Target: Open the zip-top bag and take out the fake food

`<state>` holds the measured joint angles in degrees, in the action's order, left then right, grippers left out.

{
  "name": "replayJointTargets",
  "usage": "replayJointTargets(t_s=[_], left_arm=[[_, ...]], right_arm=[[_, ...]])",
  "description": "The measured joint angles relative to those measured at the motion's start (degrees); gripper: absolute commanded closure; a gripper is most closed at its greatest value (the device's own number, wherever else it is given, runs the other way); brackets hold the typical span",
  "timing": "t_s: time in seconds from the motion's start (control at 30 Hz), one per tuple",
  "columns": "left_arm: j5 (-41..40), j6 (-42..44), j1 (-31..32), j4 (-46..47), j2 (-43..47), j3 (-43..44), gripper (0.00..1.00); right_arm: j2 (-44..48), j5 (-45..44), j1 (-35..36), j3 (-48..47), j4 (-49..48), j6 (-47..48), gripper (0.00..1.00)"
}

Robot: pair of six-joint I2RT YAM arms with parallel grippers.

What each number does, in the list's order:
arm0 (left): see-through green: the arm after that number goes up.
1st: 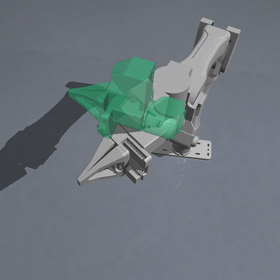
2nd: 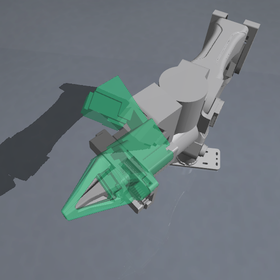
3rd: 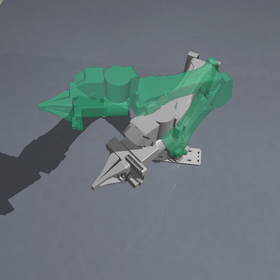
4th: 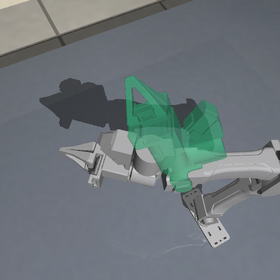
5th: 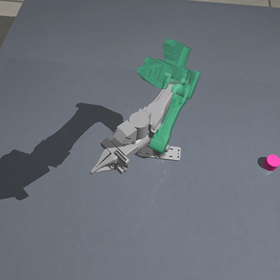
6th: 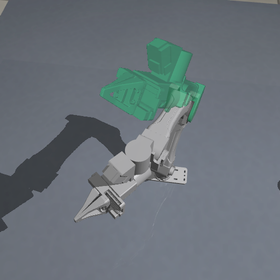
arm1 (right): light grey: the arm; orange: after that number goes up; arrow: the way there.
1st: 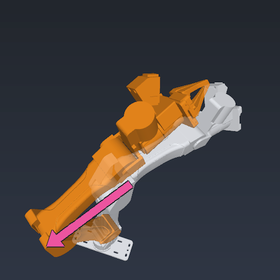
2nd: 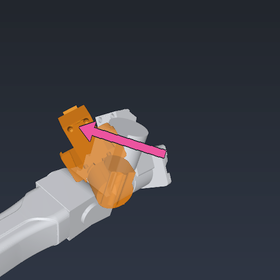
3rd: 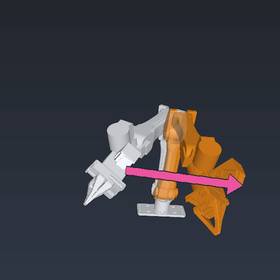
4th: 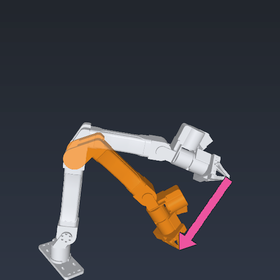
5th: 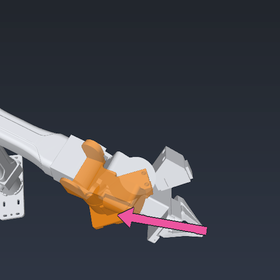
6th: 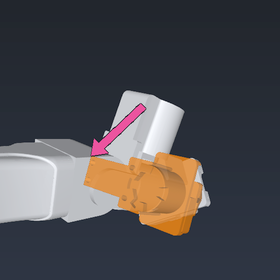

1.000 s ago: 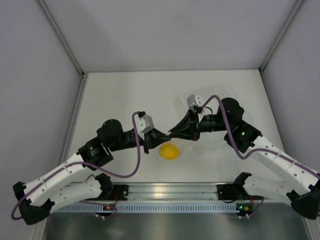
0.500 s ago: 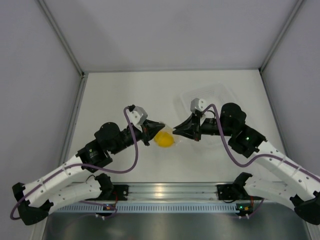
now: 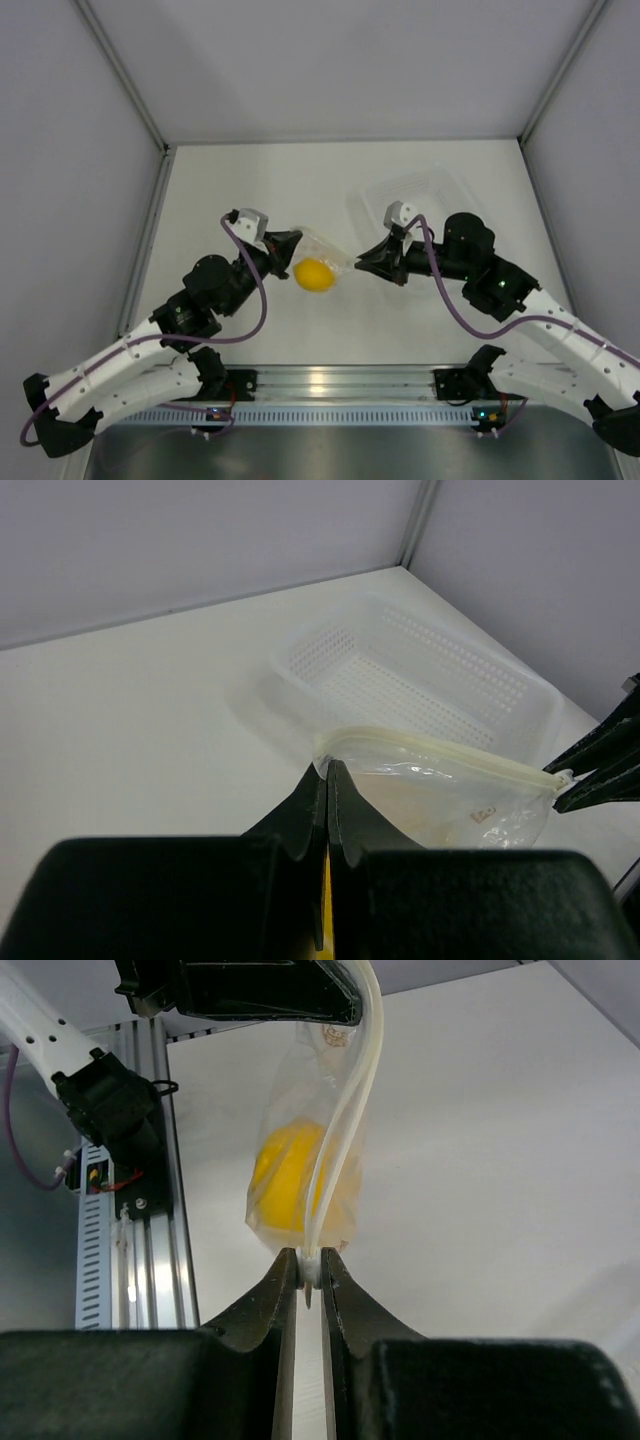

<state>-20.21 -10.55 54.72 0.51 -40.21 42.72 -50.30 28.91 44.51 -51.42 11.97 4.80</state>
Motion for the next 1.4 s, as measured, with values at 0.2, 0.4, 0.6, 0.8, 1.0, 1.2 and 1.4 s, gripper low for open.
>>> replayJointTargets(t_s=[0.2, 0.4, 0.6, 0.8, 1.0, 1.2, 1.4], left_arm=[[7.65, 2.4, -0.98, 2.1, 1.2, -0.98, 1.0], [15.8, 5.35, -1.01, 2.99, 2.6, -1.38, 1.0], [23.69, 7.8, -1.07, 2.93, 2.43, -2.05, 1.0], [28.17, 8.24, -1.07, 2.95, 1.7, -2.12, 1.0], [31.06, 8.24, -1.07, 2.95, 0.81, -2.12, 1.0], [32.2, 8.72, -1.07, 2.95, 0.83, -2.12, 1.0], [32.61, 8.81, -1.07, 2.95, 0.79, -2.12, 1.0]], right_arm=[[0.28, 1.84, 0.0, 0.07, 0.15, -1.09, 0.69], [2.16, -0.52, 0.0, -0.02, 0.04, -2.1, 0.66], [1.95, -2.4, 0.0, -1.29, -0.04, -2.45, 0.65], [0.98, -1.49, 0.0, -2.54, -0.22, -2.47, 0.65], [-1.29, 1.53, 0.0, -2.64, -0.37, -2.49, 0.66], [-1.64, 1.14, 0.0, -2.62, -0.83, -2.47, 0.66], [-1.6, 1.14, 0.0, -2.62, -0.87, -2.47, 0.66]])
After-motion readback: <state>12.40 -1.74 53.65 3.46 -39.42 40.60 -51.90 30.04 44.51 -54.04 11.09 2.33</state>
